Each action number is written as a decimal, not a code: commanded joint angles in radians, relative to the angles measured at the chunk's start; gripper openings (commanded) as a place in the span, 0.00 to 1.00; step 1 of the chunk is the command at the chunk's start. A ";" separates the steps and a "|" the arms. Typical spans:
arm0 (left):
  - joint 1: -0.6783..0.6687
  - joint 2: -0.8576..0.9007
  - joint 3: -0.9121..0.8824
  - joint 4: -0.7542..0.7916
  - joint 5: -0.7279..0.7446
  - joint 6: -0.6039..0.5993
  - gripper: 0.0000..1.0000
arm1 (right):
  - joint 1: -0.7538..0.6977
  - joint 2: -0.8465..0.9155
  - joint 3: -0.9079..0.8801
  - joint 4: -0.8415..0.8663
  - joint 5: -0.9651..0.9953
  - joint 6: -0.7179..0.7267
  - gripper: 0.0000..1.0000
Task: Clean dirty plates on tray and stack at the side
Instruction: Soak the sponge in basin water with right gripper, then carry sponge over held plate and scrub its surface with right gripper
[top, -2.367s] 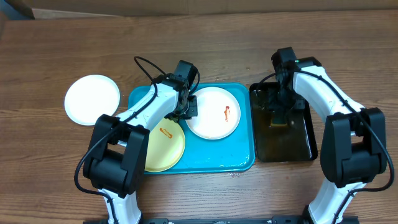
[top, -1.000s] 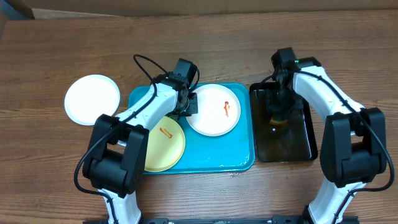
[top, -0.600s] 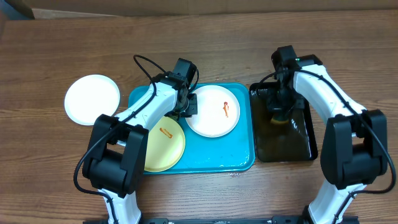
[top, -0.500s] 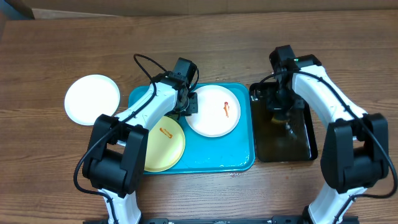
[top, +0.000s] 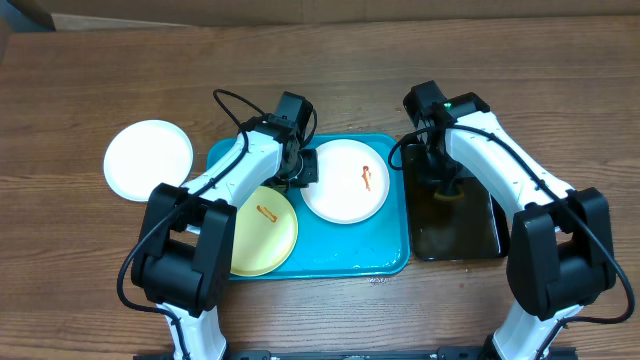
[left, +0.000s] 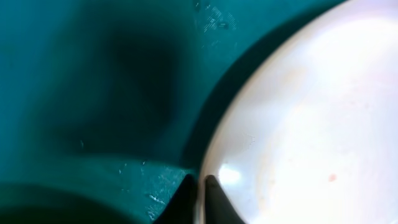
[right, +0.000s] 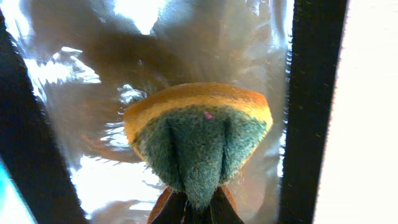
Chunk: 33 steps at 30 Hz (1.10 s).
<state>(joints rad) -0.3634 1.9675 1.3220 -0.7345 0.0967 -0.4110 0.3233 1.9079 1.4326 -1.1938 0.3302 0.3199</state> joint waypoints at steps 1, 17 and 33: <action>0.019 -0.006 0.016 0.002 -0.005 0.003 0.04 | 0.008 -0.035 0.022 -0.025 0.127 0.072 0.04; 0.021 -0.006 0.016 -0.020 -0.003 -0.024 0.04 | 0.001 -0.037 0.022 0.008 -0.022 0.077 0.04; 0.021 -0.006 0.016 -0.013 -0.003 -0.032 0.06 | 0.084 -0.039 0.241 0.069 -0.432 -0.069 0.04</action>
<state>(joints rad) -0.3508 1.9675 1.3228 -0.7471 0.0975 -0.4206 0.3553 1.8938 1.6642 -1.1408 -0.0444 0.2916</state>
